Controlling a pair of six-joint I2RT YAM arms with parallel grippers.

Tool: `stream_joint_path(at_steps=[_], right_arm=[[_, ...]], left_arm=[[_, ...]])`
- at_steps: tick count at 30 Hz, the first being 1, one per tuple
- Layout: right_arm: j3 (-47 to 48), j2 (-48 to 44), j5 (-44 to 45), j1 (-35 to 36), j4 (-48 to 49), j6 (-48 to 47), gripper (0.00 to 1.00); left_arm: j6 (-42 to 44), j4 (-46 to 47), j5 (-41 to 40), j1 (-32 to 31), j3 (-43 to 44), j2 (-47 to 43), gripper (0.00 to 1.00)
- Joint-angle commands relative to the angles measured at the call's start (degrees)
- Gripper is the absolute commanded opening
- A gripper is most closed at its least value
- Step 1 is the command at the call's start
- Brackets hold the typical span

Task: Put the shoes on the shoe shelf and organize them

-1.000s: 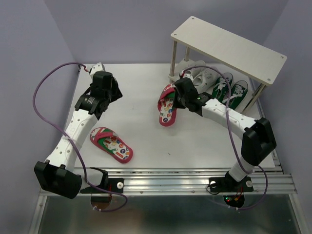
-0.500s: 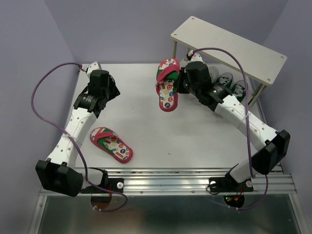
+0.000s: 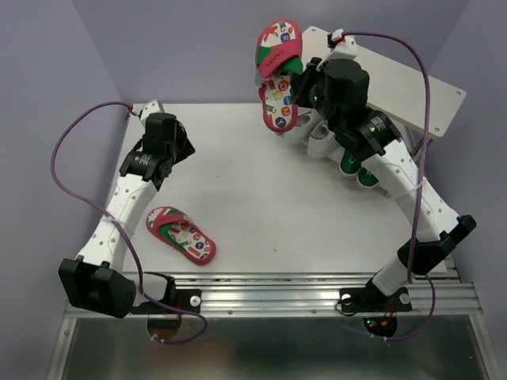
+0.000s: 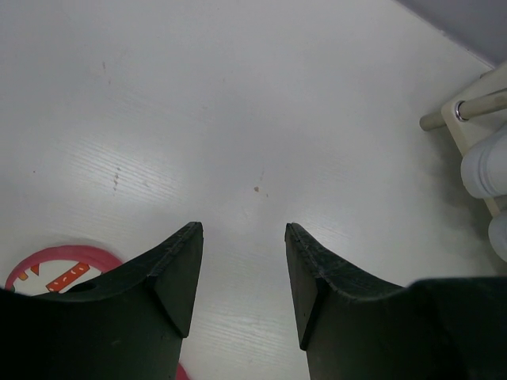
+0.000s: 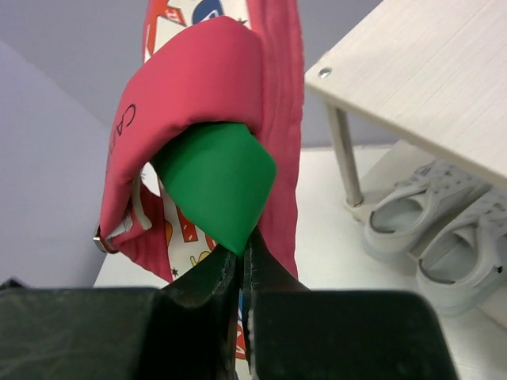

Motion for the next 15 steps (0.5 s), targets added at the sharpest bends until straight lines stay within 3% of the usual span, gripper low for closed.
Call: stream_joint_path(at_steps=[1,8,15], right_arm=[[7.37,1.80,12.14,0.30,6.50,-1.15,0.01],[10.80,3.57,17.08,-5.84,6.59,2.80,0.01],[9.49,3.13,15.77,-13.76,6.15,10.70,0.01]], left_arm=[[-0.43,2.21,0.00,0.42,1.06,-0.77,0.56],[-0.61,2.56,0.70,0.51,-0.26,-1.65,0.56],[-0.61,2.65,1.23,0.51,-1.31,-2.53,0.56]])
